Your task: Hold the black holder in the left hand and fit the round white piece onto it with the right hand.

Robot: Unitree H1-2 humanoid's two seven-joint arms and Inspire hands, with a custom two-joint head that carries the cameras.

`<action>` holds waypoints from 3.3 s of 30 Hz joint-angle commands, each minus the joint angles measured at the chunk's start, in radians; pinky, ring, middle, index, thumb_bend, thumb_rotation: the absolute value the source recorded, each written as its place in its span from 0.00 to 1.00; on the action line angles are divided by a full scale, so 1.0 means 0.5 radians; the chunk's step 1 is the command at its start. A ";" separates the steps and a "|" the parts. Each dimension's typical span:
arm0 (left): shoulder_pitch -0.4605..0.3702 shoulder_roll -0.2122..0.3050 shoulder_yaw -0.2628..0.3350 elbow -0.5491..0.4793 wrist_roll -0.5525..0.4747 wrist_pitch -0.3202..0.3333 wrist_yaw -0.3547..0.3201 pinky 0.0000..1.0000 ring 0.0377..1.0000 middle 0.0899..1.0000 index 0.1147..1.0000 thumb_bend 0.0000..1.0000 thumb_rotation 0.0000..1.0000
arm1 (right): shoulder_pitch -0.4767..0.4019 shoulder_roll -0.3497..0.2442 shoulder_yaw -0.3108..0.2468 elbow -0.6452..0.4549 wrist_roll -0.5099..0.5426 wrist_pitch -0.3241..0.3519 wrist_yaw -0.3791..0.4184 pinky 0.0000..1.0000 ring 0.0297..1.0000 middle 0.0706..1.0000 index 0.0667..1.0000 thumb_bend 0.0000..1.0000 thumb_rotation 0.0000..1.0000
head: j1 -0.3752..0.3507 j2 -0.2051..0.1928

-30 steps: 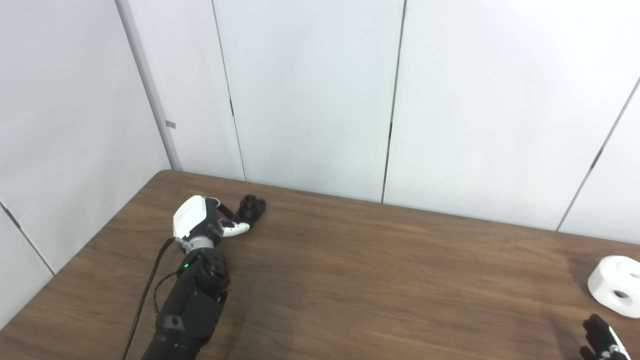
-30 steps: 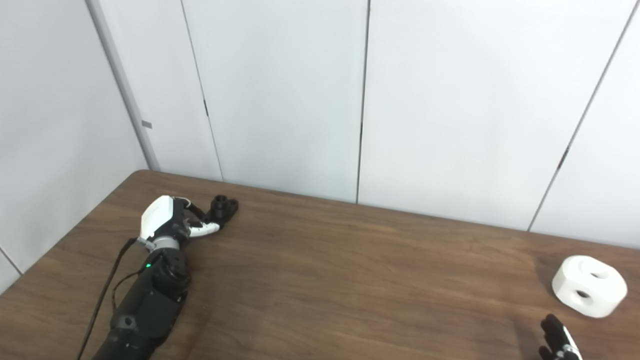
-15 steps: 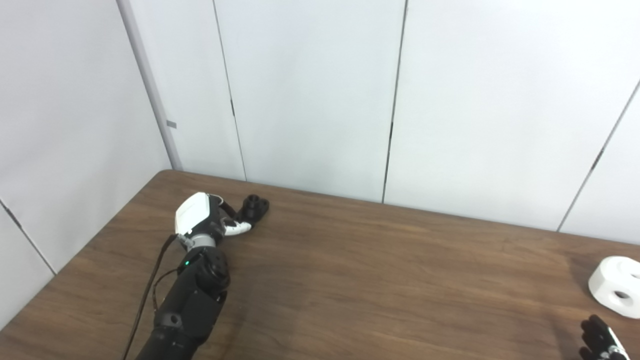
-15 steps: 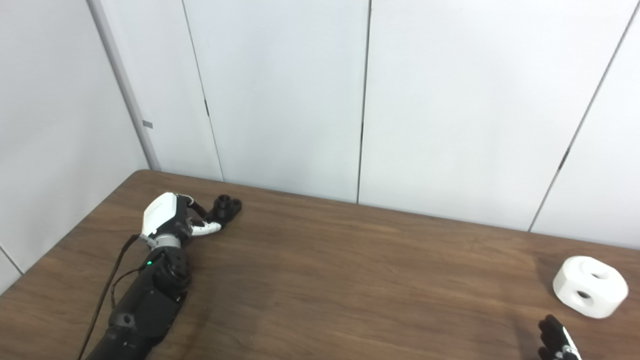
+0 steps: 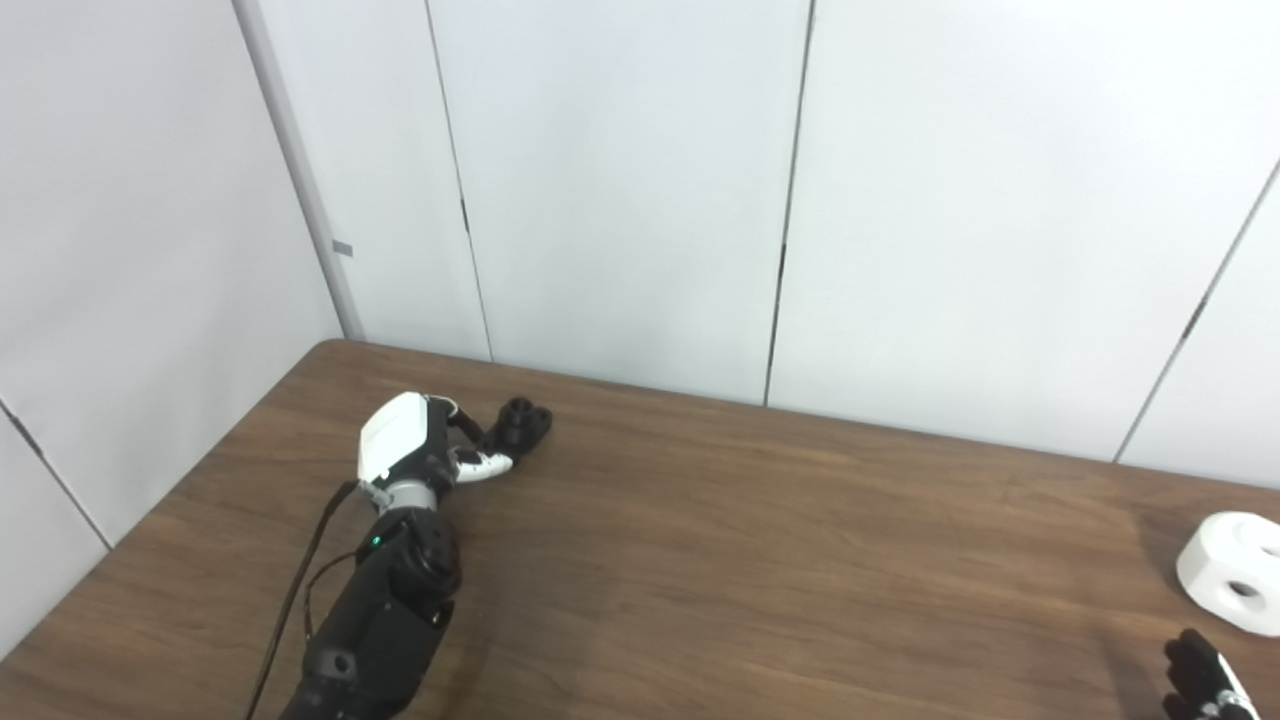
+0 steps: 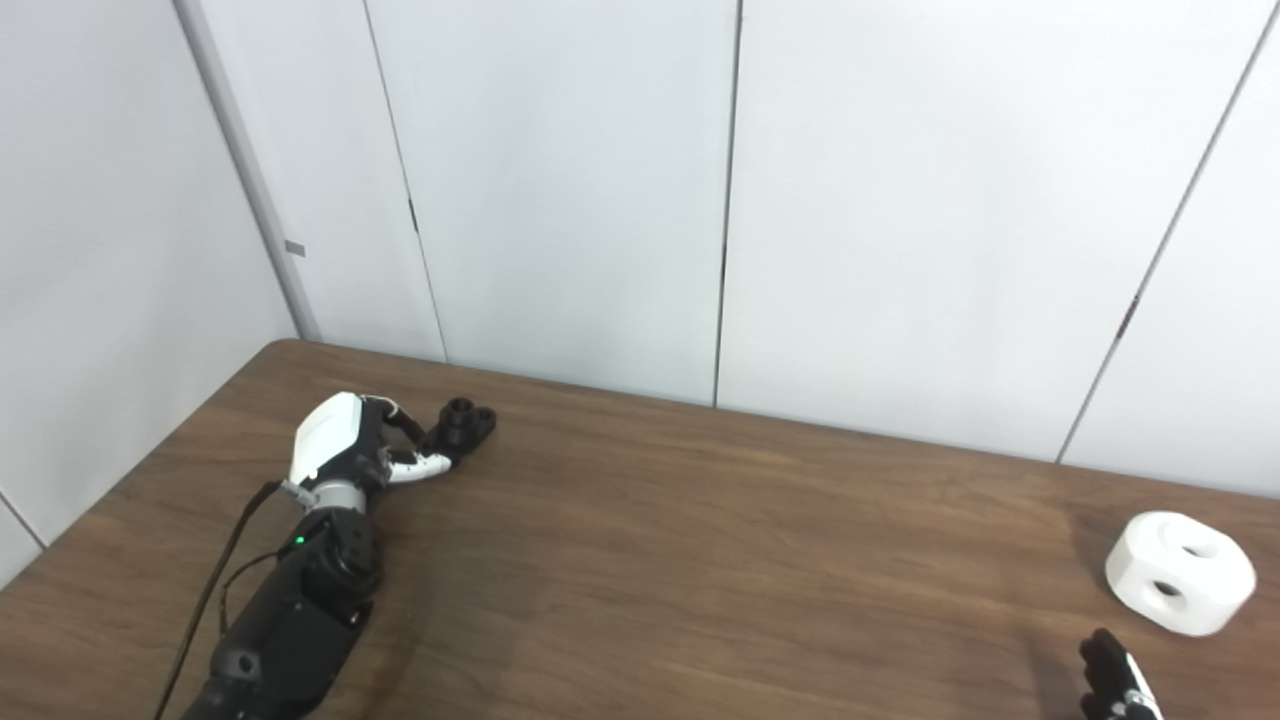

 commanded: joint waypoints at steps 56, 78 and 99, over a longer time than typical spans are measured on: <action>0.781 -0.028 -0.763 -1.216 0.344 -0.366 -0.656 0.84 0.86 0.75 0.42 0.52 0.05 | 0.186 0.079 0.141 -0.388 -0.126 0.251 -0.153 0.99 0.97 0.93 0.93 0.52 0.92 | -0.351 0.313; 0.786 -0.106 -0.860 -1.085 0.381 -0.652 -0.701 0.89 0.85 0.75 0.42 0.52 0.05 | 0.178 0.103 0.181 -0.371 -0.143 0.240 -0.193 0.97 0.95 0.93 0.91 0.54 0.90 | -0.509 0.308; 0.723 -0.062 -0.838 -0.984 0.391 -0.766 -0.742 0.89 0.85 0.75 0.42 0.52 0.05 | 0.084 0.080 0.168 -0.409 -0.545 0.454 -0.457 0.87 0.89 0.87 0.82 0.53 0.64 | -0.683 0.244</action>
